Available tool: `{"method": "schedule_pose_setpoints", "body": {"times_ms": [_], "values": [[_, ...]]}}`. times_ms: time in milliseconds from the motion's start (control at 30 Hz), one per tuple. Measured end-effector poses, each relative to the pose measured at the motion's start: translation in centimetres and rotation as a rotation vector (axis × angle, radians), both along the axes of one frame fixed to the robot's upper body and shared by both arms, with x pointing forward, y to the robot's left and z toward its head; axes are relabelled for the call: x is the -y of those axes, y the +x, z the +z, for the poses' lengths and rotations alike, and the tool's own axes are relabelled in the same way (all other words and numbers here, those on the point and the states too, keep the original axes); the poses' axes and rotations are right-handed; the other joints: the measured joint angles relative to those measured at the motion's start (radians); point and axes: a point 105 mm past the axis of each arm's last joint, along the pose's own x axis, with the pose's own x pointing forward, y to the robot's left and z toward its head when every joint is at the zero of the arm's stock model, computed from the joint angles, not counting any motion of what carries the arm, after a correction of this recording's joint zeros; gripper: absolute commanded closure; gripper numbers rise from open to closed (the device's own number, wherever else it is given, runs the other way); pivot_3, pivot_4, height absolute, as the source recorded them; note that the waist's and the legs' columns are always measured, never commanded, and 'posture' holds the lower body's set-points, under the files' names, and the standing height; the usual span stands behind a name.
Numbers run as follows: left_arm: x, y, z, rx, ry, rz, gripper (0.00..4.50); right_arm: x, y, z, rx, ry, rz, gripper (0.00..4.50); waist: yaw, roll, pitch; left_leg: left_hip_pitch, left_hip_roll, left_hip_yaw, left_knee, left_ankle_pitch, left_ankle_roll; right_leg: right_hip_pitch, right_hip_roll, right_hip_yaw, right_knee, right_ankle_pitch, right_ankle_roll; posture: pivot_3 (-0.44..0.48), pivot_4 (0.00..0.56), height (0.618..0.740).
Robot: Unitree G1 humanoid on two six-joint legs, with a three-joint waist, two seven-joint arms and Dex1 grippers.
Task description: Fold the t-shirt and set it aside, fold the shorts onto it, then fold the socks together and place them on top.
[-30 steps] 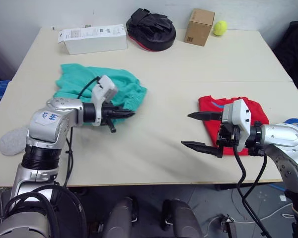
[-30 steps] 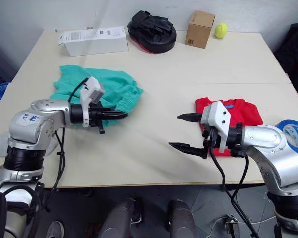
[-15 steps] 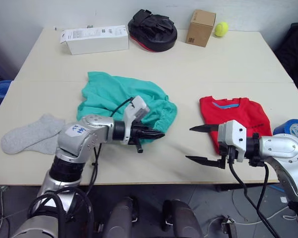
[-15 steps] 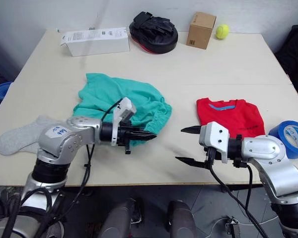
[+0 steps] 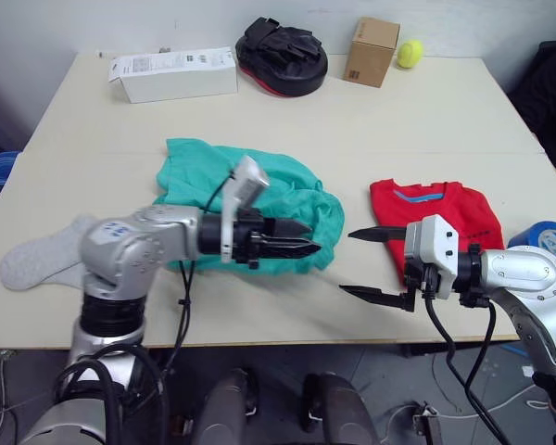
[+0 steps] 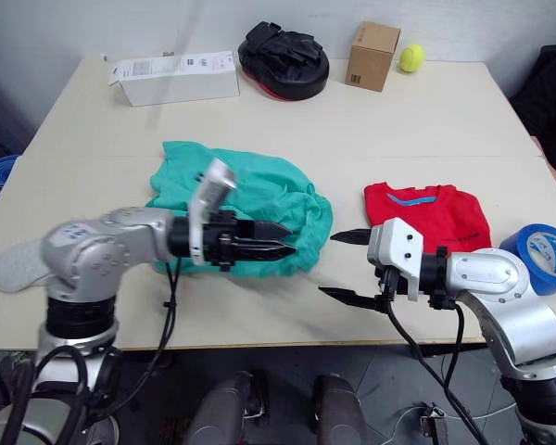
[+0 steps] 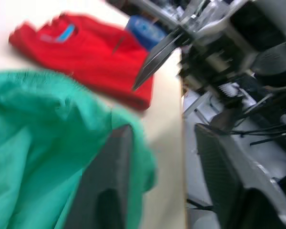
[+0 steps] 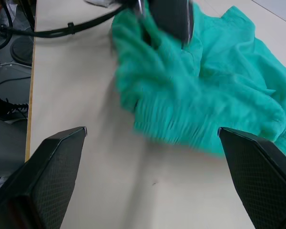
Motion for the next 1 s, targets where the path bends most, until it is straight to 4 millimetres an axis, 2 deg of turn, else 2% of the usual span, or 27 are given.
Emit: {"method": "schedule_pose_setpoints", "body": {"times_ms": [100, 200, 300, 400, 500, 700, 833, 933, 1000], "values": [[-2.5, 0.3, 1.0, 0.037, 0.02, 0.068, 0.17, -0.1, 0.0, 0.0, 0.001, -0.003, 0.007, 0.0, 0.0, 0.0, 0.0, 0.0, 0.0, 0.0, 0.0, 0.0, 0.0, 0.0, 0.0, 0.0, 0.0, 0.0, 0.0, 0.0, 0.15, 0.74], [-5.5, 0.7, 0.3, 0.08, 0.126, 0.158, 0.04, -0.3, -0.1, -0.2, 0.002, -0.019, 0.033, 0.0, -0.001, 0.0, 0.0, 0.0, 0.0, 0.0, -0.001, -0.001, -0.001, 0.0, 0.0, 0.0, -0.001, 0.0, 0.0, 0.0, 0.15, 0.74], [-8.3, 0.5, -2.2, 0.147, 0.316, 0.189, 0.04, -0.7, -0.3, -1.2, 0.007, -0.063, 0.074, 0.0, -0.002, 0.0, 0.0, 0.001, 0.0, 0.002, -0.003, -0.005, -0.008, -0.001, 0.0, 0.001, -0.003, 0.0, -0.001, 0.0, 0.15, 0.74], [-10.9, 0.1, -6.2, 0.281, 0.586, 0.134, 0.04, -0.7, -0.1, -2.7, 0.003, -0.12, 0.088, 0.0, -0.001, 0.001, 0.0, 0.001, -0.001, 0.003, -0.011, -0.005, -0.01, -0.002, 0.0, 0.002, -0.009, -0.001, -0.001, 0.0, 0.15, 0.74], [-11.6, 0.6, -7.8, 0.394, 0.678, 0.101, 0.04, -0.9, 0.6, -3.6, 0.027, -0.167, 0.09, 0.0, 0.006, 0.001, 0.0, 0.0, -0.001, 0.003, -0.012, -0.004, -0.011, -0.003, -0.001, 0.002, -0.011, -0.001, -0.002, 0.0, 0.15, 0.74], [-11.5, 1.1, -8.1, 0.541, 0.715, 0.083, 0.04, -1.6, 2.0, -6.4, 0.066, -0.239, 0.094, 0.0, -0.006, 0.001, 0.0, 0.0, -0.001, 0.003, -0.015, -0.004, -0.009, -0.003, 0.0, 0.0, -0.012, 0.0, -0.002, 0.0, 0.15, 0.74], [-11.7, 1.4, -8.3, 0.557, 0.737, 0.098, 0.95, -2.4, 3.2, -6.9, 0.12, -0.248, 0.082, 0.0, -0.013, 0.001, 0.0, 0.001, 0.0, 0.003, -0.015, 0.0, -0.005, -0.005, 0.001, -0.001, -0.006, -0.001, -0.002, 0.0, 0.15, 0.74], [-12.0, 1.6, -8.4, 0.556, 0.756, 0.115, 1.84, -3.4, 3.7, -7.0, 0.132, -0.215, 0.079, 0.59, -0.02, 0.001, 0.0, 0.001, 0.0, 0.003, -0.013, 0.001, -0.004, -0.004, 0.001, -0.001, -0.004, -0.001, -0.003, 0.0, 0.15, 0.74], [-12.2, 1.7, -8.5, 0.552, 0.761, 0.123, 2.53, -4.1, 4.0, -7.2, 0.127, -0.189, 0.079, 1.27, -0.025, 0.001, 0.0, 0.002, 0.0, 0.003, -0.013, 0.002, -0.004, -0.004, 0.001, 0.0, -0.002, -0.001, -0.003, 0.0, 0.15, 0.74]]}}
